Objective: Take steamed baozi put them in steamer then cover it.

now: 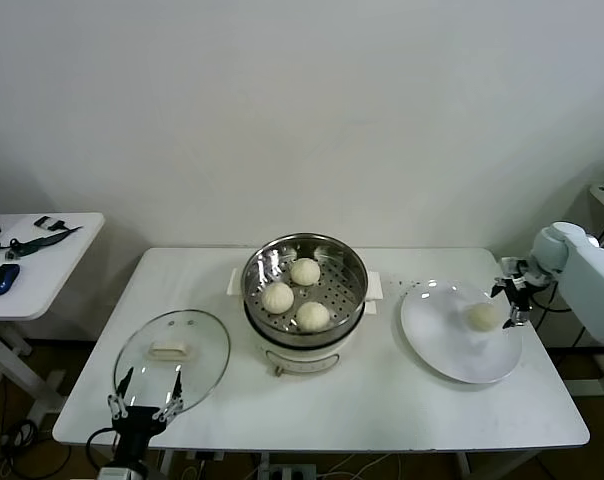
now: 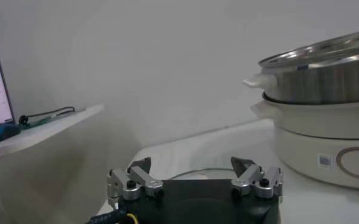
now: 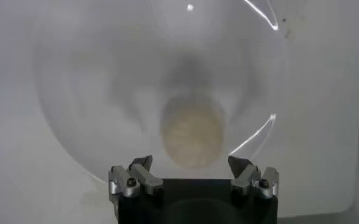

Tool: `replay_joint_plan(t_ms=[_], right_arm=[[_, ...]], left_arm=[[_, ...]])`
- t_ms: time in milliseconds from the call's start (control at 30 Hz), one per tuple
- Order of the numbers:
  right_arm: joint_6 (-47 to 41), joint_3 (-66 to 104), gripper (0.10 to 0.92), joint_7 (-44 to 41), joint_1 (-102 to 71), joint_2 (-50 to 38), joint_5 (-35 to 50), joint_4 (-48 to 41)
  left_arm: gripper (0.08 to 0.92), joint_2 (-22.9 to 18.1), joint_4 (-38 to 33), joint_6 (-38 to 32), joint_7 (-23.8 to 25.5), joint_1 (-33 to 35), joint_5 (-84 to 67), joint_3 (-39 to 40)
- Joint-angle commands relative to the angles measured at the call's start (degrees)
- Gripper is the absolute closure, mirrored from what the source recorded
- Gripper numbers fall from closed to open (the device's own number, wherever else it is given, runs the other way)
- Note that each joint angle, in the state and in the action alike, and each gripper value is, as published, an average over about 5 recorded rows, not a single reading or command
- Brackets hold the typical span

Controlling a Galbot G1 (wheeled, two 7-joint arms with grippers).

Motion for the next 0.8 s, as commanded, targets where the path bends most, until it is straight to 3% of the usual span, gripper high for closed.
replay_joint_plan(t_ms=[33,600,800], right_arm=[[3.4,10.2,0.203,0.0,-2.3,7.5,-10.0,-11.0],[5.2,13.8,0.203,0.2,-0.7,11.5,-14.7,-15.9],[5.7,13.9,0.252,-0.1,-0.1,11.4,-16.0,-16.1]], left_arm=[[0.177,-0.1,0.1,0.0,0.0,0.1,0.1,-0.1],[0.177,-0.1,0.4,-0.2,-0.1,0.0,0.2,-0.2],[0.177,-0.1,0.5,-0.3,-0.1,0.1,0.1,-0.4]])
